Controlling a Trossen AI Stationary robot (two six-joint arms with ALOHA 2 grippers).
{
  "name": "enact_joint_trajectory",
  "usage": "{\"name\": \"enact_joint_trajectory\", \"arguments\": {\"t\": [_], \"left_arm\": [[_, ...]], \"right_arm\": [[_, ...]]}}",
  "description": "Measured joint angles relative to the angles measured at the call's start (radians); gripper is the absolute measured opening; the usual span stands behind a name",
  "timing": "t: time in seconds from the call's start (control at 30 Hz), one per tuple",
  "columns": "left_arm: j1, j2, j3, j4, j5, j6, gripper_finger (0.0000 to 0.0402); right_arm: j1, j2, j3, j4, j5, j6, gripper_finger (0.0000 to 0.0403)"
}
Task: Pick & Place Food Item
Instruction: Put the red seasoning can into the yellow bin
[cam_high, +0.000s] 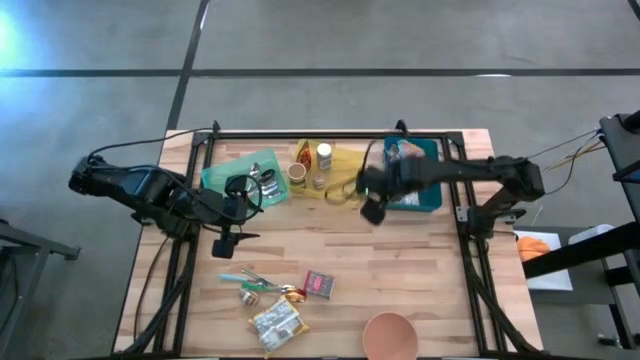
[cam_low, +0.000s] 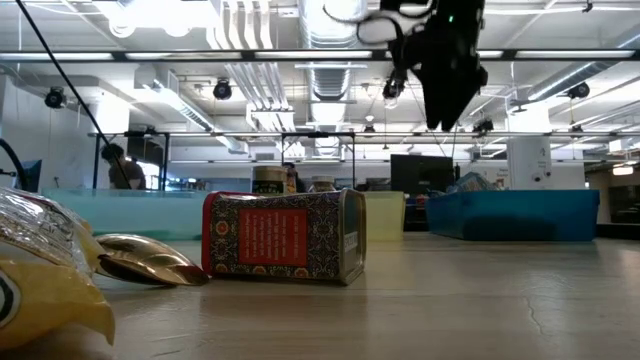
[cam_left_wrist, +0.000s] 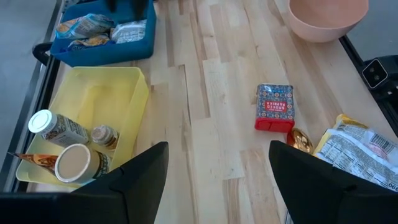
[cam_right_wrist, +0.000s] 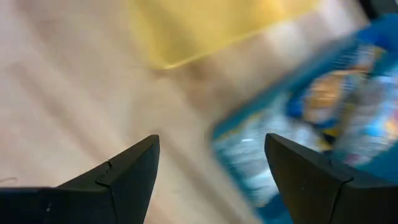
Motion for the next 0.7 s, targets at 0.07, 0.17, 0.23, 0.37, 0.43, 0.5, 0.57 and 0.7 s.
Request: {"name": "enact_joint_trajectory", "arguments": {"t": [0.07,0.17,0.23,0.37,0.43,0.5,0.57,0.7], "left_arm": [[0.000,0.000,0.000,0.000,0.000,-0.010,0.0282],[0.000,0.000,0.000,0.000,0.000,-0.031,0.0282],[0.000,0.000,0.000,0.000,0.000,-0.049,0.0282],[0.000,0.000,0.000,-0.001,0.000,-0.094,0.0282],[0.000,0.000,0.000,-0.001,0.000,-0.111,0.0282],[0.000,0.000,-0.006,-0.002,0.000,-0.131,0.0282],[0.000,0.001,-0.011,-0.003,0.000,-0.149,0.0282],[0.000,0.000,-0.027,0.000,0.000,-0.184,0.0282]], "right_arm": [[0.082,0.008,0.000,0.032,-0.001,0.029,0.0290],[0.194,0.030,0.000,0.128,-0.003,0.062,0.0290],[0.259,0.047,0.000,0.222,0.000,0.074,0.0290],[0.356,0.087,0.000,0.375,0.008,0.116,0.0290],[0.387,0.117,0.000,0.418,0.009,0.118,0.0290],[0.408,0.145,0.004,0.444,0.010,0.127,0.0290],[0.418,0.187,0.016,0.445,0.010,0.143,0.0290],[0.434,0.279,0.058,0.457,0.008,0.147,0.0290]]}}
